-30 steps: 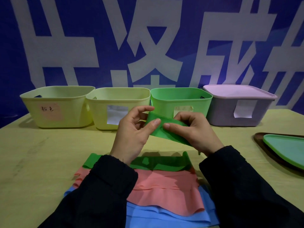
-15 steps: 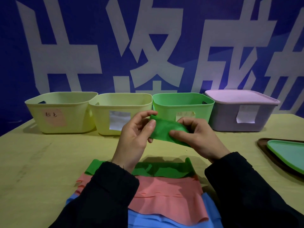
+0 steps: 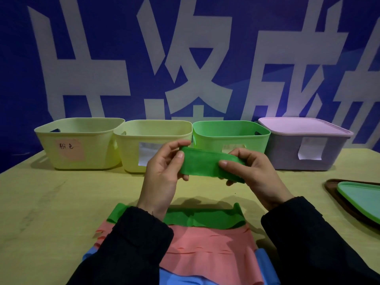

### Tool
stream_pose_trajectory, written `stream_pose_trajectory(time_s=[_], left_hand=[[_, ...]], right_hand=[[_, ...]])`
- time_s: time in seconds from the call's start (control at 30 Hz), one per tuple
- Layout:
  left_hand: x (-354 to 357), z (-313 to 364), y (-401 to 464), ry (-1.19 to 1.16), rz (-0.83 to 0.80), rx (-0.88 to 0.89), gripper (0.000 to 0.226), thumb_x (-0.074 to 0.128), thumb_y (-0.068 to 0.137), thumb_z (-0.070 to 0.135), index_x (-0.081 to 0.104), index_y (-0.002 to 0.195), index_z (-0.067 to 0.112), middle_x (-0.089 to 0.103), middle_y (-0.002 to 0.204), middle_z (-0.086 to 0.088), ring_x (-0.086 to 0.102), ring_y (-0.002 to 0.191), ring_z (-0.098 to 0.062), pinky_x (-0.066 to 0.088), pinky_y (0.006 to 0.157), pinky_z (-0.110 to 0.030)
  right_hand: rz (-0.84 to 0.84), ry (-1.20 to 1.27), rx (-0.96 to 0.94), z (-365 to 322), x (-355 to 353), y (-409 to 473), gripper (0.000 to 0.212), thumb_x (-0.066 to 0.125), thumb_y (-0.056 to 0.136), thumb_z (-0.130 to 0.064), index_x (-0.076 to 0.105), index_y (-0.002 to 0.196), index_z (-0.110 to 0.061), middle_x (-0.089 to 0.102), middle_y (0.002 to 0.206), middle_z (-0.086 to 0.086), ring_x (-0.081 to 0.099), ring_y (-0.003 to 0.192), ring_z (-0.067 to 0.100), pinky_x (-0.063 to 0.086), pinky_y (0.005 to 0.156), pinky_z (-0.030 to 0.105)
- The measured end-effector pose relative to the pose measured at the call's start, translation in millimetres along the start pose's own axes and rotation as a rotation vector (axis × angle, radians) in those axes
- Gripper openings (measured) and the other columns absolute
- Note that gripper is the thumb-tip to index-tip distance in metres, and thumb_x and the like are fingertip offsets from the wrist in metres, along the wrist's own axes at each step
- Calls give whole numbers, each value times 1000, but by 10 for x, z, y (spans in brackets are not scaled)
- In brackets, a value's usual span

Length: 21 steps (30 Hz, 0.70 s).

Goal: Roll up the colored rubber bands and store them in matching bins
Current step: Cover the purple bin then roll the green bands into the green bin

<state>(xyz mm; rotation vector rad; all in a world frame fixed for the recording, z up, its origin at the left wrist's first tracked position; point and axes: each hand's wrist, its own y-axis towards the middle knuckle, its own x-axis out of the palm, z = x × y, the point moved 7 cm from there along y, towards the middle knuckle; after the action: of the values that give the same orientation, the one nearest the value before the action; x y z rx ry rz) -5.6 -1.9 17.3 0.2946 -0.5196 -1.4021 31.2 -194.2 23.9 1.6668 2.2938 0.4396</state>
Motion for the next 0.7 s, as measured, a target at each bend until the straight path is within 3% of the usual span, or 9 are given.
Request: stream_pose_trajectory(time_s=[0.1,0.23,0.33,0.43,0.5,0.57,0.7], left_hand=[[11,26,0,23,-12,26,26,64,96,11,67,116,27,71,106,-5,64,90,-17,53,62,-26],[31,5,0,2,-10,-4,26,65,95,6,65,118,19,75,100,6,67,90,-8,57,67,-26],[23,2,2,35,-2,1,27,65,96,11,71,118,25,72,105,10,65,87,0,58,69,-29],[32,-23,-4,20,-9,-19,35,59,100,12,68,124,35,68,110,-5,63,89,-11,57,66,-29],[56,-22,-19,-1,-34,-12,29,57,102,14,71,118,34,63,105,-12,58,89,-23,54,62,-27],[86,-6,-32,3,-57,-6,21,65,97,20,69,116,28,64,99,-7,56,85,-20,50,59,-25],[78,-29,-12,4,-15,-45,33,73,82,21,63,113,18,75,96,-1,65,85,-15,52,58,-23]], right_hand=[[27,120,58,39,-17,14,23,76,73,-12,59,88,-7,71,77,13,69,57,29,58,51,30],[41,237,83,62,-8,16,28,73,75,-8,54,94,-9,65,76,13,64,49,25,54,44,26],[45,261,63,58,-19,10,29,72,75,-6,53,97,-8,60,83,14,59,49,24,51,45,26],[46,213,29,43,-4,7,28,74,77,-8,56,98,-7,64,81,10,59,51,20,50,46,25],[52,196,29,53,33,8,28,74,77,-9,59,100,-5,67,80,8,60,51,18,50,46,24],[60,196,49,70,61,8,27,74,76,-9,62,100,-6,71,81,7,61,52,17,50,46,22],[71,201,79,83,61,-10,23,75,75,-12,70,96,-5,73,82,9,63,54,16,50,49,22]])
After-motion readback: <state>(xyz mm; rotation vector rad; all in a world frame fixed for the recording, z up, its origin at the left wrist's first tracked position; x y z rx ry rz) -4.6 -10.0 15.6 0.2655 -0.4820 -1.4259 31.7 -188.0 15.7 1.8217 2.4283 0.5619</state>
